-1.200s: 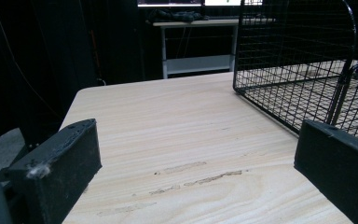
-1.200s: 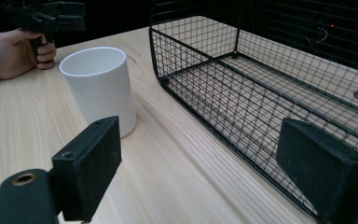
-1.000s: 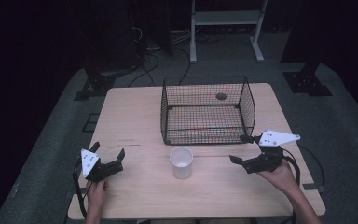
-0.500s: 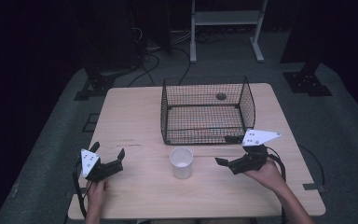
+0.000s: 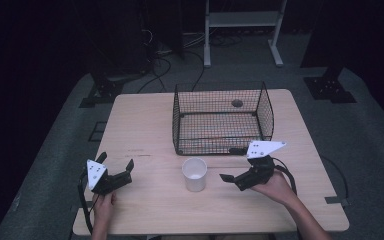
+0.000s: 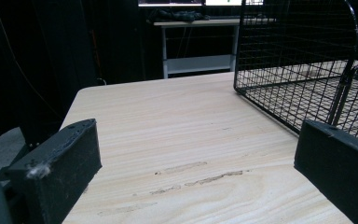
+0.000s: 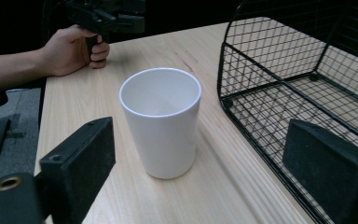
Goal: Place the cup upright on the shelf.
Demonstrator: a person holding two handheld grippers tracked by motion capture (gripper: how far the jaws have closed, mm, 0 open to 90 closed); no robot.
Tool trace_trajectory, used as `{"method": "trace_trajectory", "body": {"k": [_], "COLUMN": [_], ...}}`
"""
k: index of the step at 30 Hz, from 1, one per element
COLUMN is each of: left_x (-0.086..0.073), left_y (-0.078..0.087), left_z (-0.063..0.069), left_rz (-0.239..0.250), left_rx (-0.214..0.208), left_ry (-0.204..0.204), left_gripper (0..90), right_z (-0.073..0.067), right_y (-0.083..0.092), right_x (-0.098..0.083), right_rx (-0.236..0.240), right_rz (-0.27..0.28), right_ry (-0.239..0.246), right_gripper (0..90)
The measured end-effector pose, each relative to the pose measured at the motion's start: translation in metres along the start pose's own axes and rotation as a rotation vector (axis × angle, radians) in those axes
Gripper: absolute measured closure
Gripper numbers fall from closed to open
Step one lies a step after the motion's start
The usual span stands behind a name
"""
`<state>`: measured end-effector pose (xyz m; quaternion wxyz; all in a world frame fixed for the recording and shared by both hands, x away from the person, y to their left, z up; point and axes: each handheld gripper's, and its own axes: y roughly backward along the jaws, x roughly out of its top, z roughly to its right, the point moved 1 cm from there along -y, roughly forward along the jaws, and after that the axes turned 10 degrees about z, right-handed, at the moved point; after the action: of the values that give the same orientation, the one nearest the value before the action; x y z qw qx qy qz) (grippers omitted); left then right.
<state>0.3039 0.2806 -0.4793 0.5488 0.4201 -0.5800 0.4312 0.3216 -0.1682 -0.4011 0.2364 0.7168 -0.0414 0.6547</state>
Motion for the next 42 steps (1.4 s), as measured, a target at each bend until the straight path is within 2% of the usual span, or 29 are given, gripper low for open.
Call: {"method": "trace_trajectory", "body": {"k": [11,18,28,42], "left_x": [0.0,0.0,0.0,0.0], "left_y": [0.0,0.0,0.0,0.0], "left_z": [0.0,-0.001,-0.001,-0.001], "left_rz": [0.0,0.001,0.002,0.002], "left_rx": [0.0,-0.001,-0.002,-0.002], "left_ry": [0.001,0.002,0.004,0.004], "left_gripper": [0.0,0.0,0.0,0.0], "right_z": [-0.008,-0.014,-0.016,-0.019], "right_y": [-0.024,-0.044,-0.073,-0.089], "right_x": [-0.004,-0.008,-0.013,-0.013], "right_rx": [0.029,0.043,0.067,0.087], "right_rz": [-0.044,-0.076,-0.102,-0.109], "right_ry": [0.006,0.016,0.003,0.002], "right_gripper": [2.6,2.6,2.6,2.6]}}
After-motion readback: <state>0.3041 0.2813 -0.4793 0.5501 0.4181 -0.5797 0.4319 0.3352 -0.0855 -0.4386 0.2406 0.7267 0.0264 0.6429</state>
